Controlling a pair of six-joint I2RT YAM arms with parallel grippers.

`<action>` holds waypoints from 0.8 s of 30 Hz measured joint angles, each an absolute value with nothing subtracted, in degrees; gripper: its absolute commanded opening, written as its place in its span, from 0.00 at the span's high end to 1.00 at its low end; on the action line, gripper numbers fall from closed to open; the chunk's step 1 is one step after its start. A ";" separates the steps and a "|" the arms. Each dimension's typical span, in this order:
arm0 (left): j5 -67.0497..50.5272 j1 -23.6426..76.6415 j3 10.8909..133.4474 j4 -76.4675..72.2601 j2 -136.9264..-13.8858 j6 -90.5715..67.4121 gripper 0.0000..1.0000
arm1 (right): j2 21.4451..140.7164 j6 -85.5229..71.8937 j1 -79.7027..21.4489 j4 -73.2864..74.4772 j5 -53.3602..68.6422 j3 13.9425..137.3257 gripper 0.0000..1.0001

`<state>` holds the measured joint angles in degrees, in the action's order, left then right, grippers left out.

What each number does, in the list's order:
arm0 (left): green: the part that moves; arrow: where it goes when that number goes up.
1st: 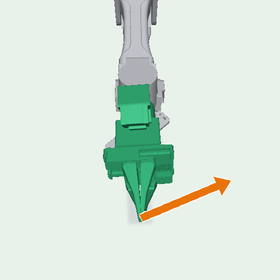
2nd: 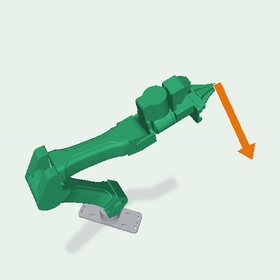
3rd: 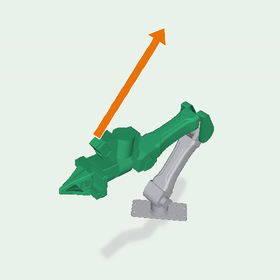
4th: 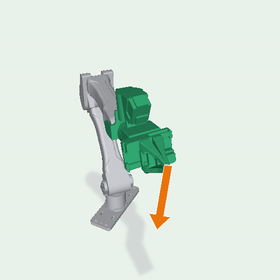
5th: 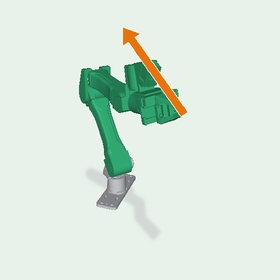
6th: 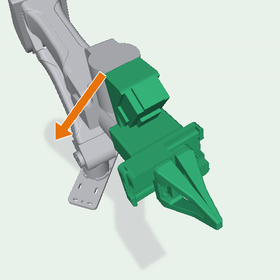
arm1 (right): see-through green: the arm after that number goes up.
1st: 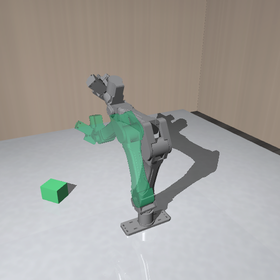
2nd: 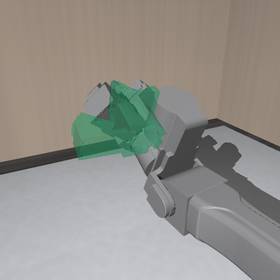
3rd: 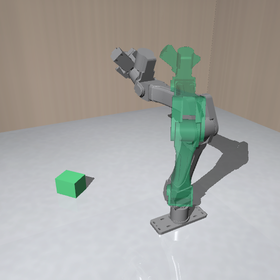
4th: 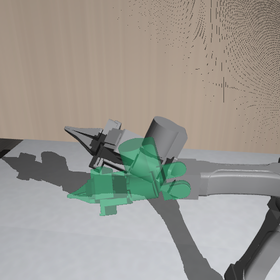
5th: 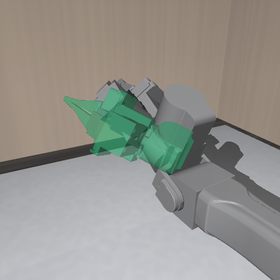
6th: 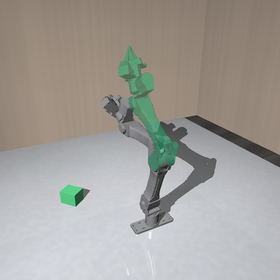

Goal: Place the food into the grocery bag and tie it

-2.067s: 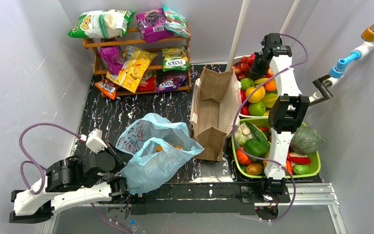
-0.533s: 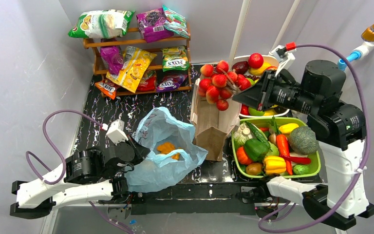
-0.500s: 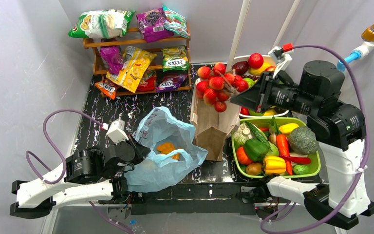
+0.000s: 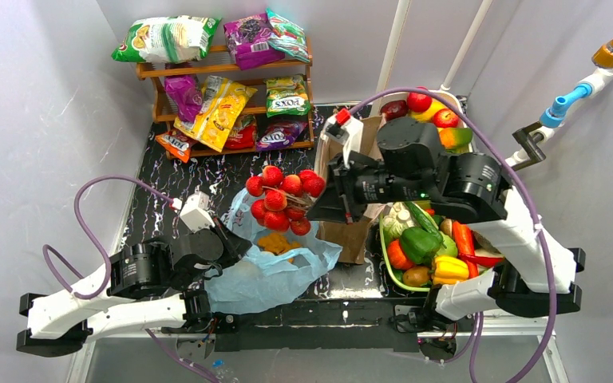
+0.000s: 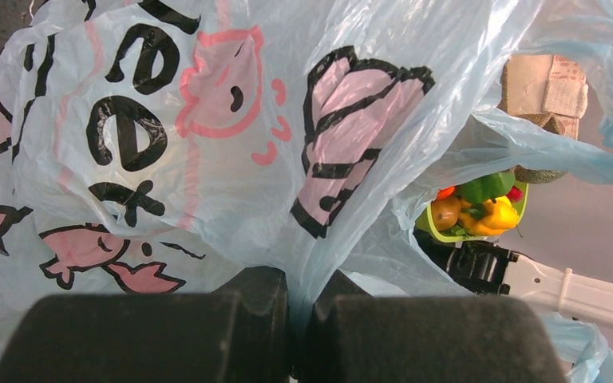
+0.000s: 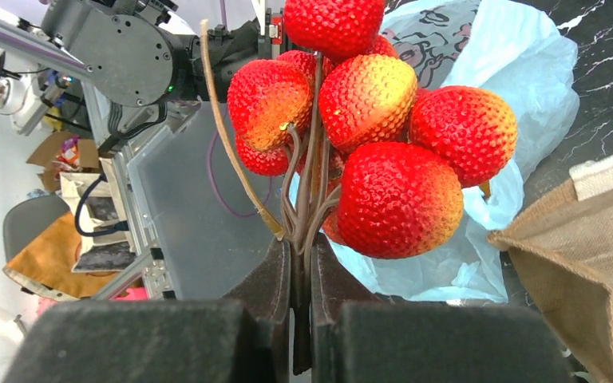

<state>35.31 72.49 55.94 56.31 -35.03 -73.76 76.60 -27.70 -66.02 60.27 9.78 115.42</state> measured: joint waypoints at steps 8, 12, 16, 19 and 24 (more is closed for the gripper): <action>34.68 72.49 55.92 56.38 -34.17 -74.15 1.00 | 82.46 -26.81 -69.41 59.96 5.61 116.07 0.99; 34.50 72.49 55.88 56.38 -33.89 -74.17 1.00 | 83.99 -25.45 -70.24 60.25 4.21 115.59 0.99; 34.50 72.49 55.88 56.40 -33.80 -74.22 1.00 | 84.01 -24.14 -71.61 61.10 3.44 113.97 0.99; 34.50 72.49 55.88 56.47 -33.76 -74.39 1.00 | 84.01 -22.76 -72.62 62.41 3.31 112.77 0.99; 34.52 72.49 55.88 56.75 -33.26 -74.56 1.00 | 84.01 -20.38 -74.22 63.83 3.14 110.06 0.99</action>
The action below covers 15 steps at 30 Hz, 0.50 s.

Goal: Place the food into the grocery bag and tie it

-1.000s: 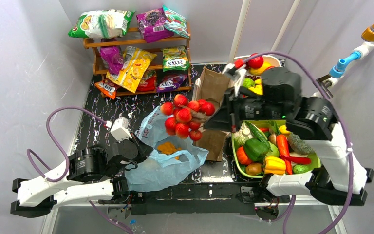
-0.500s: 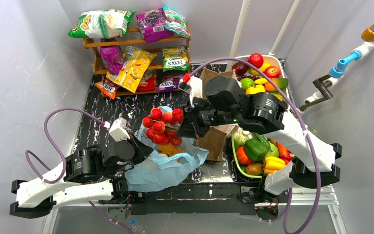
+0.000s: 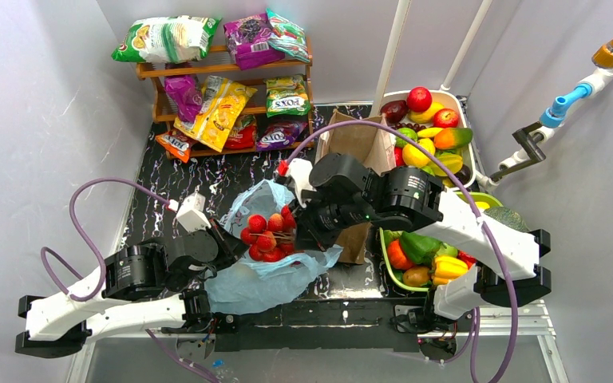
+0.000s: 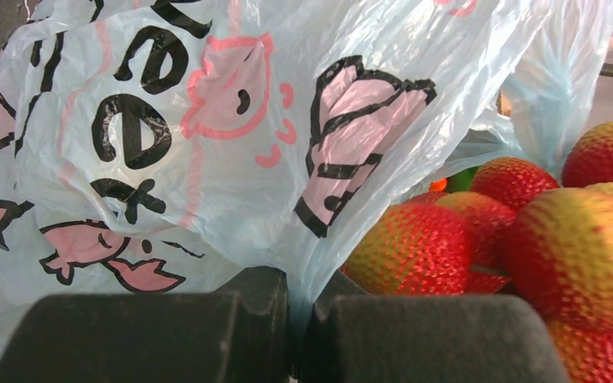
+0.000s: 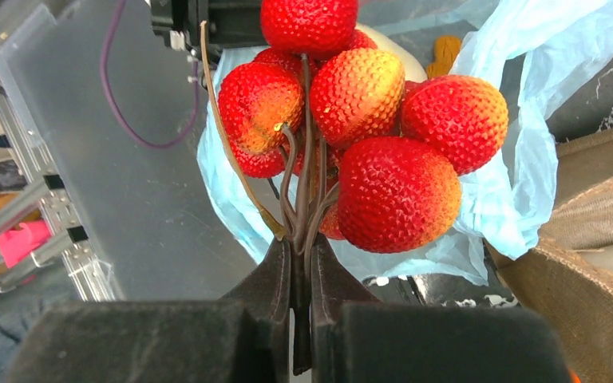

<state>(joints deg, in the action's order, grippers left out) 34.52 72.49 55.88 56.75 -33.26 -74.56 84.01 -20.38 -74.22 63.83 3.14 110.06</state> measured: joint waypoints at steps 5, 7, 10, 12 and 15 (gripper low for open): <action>34.50 72.49 55.88 57.01 -33.17 -74.56 1.00 | 84.82 -19.44 -74.63 64.75 1.80 109.86 0.99; 34.52 72.49 55.88 56.99 -33.17 -74.56 1.00 | 85.91 -19.27 -74.65 65.08 0.71 110.67 0.97; 34.50 72.49 55.88 57.01 -33.17 -74.56 1.00 | 89.01 -18.92 -74.63 65.91 -0.75 113.91 0.53; 34.50 72.49 55.88 57.06 -33.17 -74.56 1.00 | 91.22 -18.83 -74.63 66.28 -1.41 116.36 0.30; 34.50 72.49 55.88 57.45 -33.17 -74.59 1.00 | 93.82 -17.96 -74.76 66.35 -2.24 119.55 0.21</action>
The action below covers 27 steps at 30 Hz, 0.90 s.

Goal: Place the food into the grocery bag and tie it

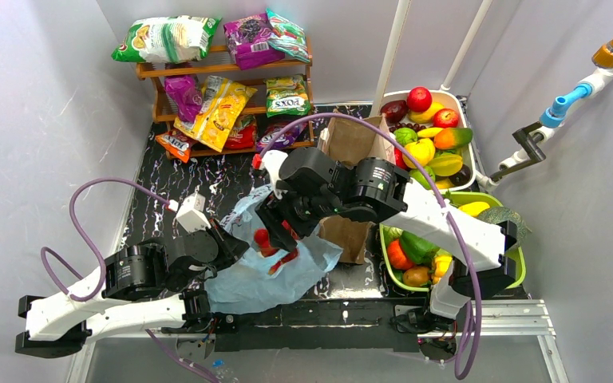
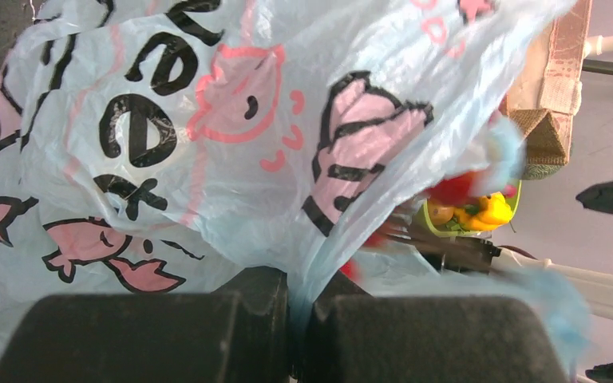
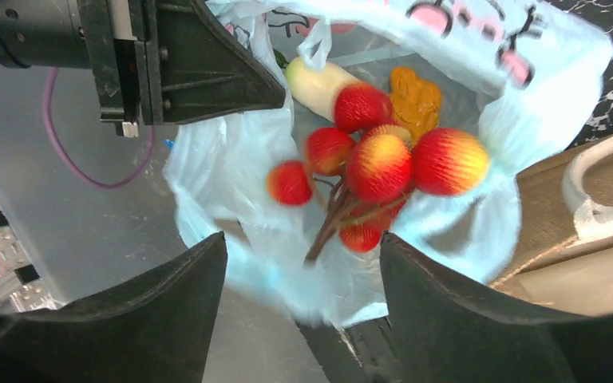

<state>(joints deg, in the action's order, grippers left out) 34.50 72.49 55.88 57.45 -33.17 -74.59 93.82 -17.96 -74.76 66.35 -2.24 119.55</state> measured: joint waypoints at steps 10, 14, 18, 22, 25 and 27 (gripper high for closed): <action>34.52 72.49 55.88 57.45 -32.82 -74.81 1.00 | 94.21 -17.08 -75.13 67.20 -4.64 121.14 0.18; 34.52 72.49 55.88 57.45 -32.84 -74.83 1.00 | 94.17 -16.64 -75.13 67.18 -7.44 121.78 0.16; 34.52 72.49 55.79 57.45 -32.69 -75.07 1.00 | 94.13 -16.29 -74.72 67.31 -14.15 122.76 0.14; 34.48 72.49 54.87 57.52 -31.55 -75.57 1.00 | 93.78 -16.27 -69.78 68.01 -17.56 124.95 0.14; 34.44 72.49 54.33 58.00 -30.48 -75.94 1.00 | 91.77 -16.27 -61.78 67.94 -18.00 124.81 0.11; 34.46 72.49 54.11 58.50 -29.89 -76.18 1.00 | 89.36 -16.29 -56.03 67.40 -18.33 123.44 0.06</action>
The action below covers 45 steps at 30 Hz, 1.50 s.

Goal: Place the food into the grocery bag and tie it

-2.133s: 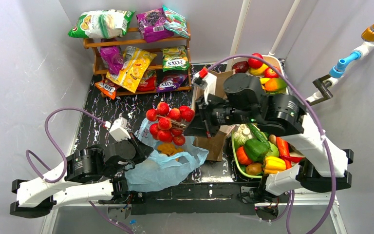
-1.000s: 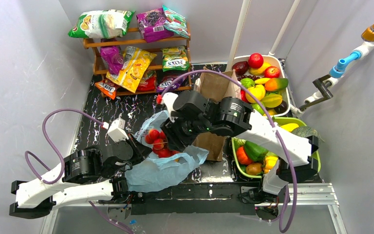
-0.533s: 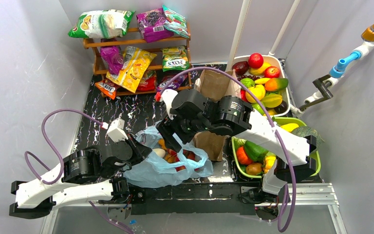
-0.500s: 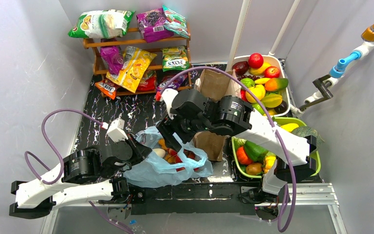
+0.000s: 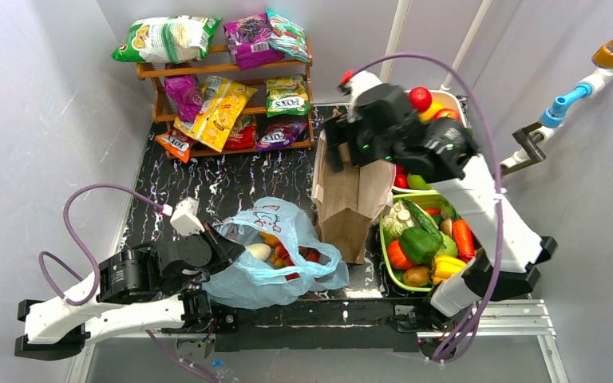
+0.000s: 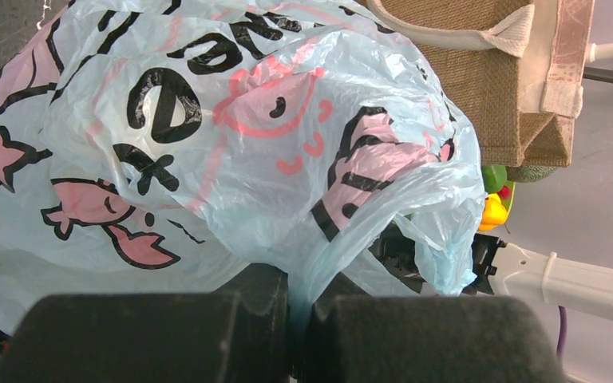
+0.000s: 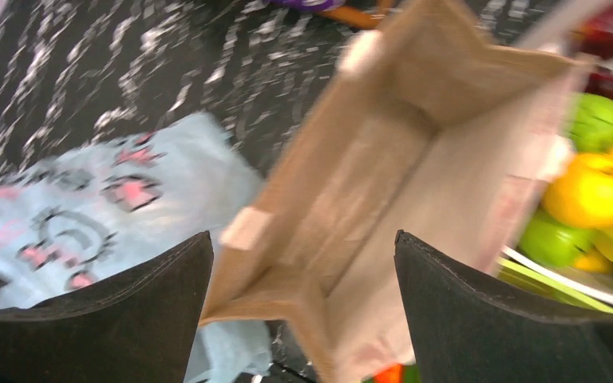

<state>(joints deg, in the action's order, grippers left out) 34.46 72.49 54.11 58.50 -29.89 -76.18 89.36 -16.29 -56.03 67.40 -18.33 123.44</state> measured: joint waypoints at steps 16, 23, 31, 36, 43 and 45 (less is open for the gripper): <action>34.50 72.49 52.84 61.76 -26.98 -77.14 1.00 | 89.54 -28.14 -18.52 65.49 -14.20 116.62 0.02; 34.46 72.49 52.86 63.35 -26.72 -76.95 1.00 | 92.53 -35.68 -12.34 62.50 -11.77 110.21 0.02; 33.95 72.49 53.36 64.86 -26.68 -75.22 1.00 | 93.80 -40.40 -5.87 58.04 -4.47 103.35 0.02; 33.39 72.49 53.36 64.97 -26.70 -74.35 1.00 | 94.35 -41.91 -3.92 55.83 -2.00 100.71 0.02; 32.73 72.49 53.36 65.01 -26.70 -74.08 1.00 | 95.13 -45.15 -1.76 52.42 0.84 96.57 0.02; 32.60 72.49 53.36 65.06 -26.70 -74.08 1.00 | 95.53 -46.22 -1.30 51.79 0.80 95.22 0.02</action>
